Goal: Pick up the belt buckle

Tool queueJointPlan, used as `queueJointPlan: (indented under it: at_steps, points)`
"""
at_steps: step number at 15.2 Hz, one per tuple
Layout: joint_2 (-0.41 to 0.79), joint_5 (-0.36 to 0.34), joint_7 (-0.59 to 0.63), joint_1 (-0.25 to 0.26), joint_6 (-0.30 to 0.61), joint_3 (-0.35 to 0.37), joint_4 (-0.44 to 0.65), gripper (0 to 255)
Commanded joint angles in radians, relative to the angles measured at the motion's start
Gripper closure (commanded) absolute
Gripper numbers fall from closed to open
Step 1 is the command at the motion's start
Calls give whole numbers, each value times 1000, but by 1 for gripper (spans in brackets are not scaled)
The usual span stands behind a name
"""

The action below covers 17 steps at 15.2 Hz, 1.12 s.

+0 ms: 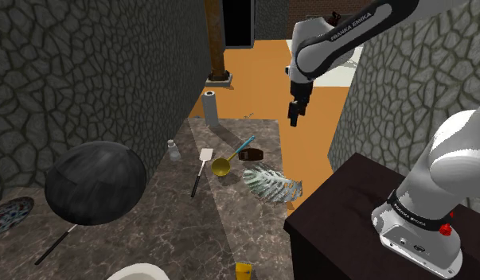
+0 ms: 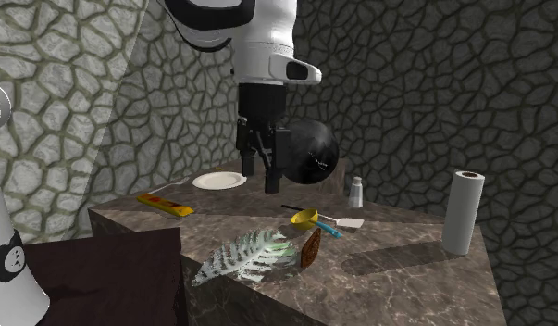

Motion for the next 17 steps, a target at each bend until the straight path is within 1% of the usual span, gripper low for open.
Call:
queueJointPlan:
  at_steps: [1, 5, 9, 13, 17]
  points:
    - [72, 18, -29, 16, 70, 3, 9, 0]
    - [225, 63, -106, 37, 189, 9, 56, 0]
    - [380, 112, -185, 47, 288, 30, 124, 0]
    - [532, 152, -258, 46, 365, 65, 210, 0]
    - [668, 172, -312, 41, 419, 101, 303, 0]
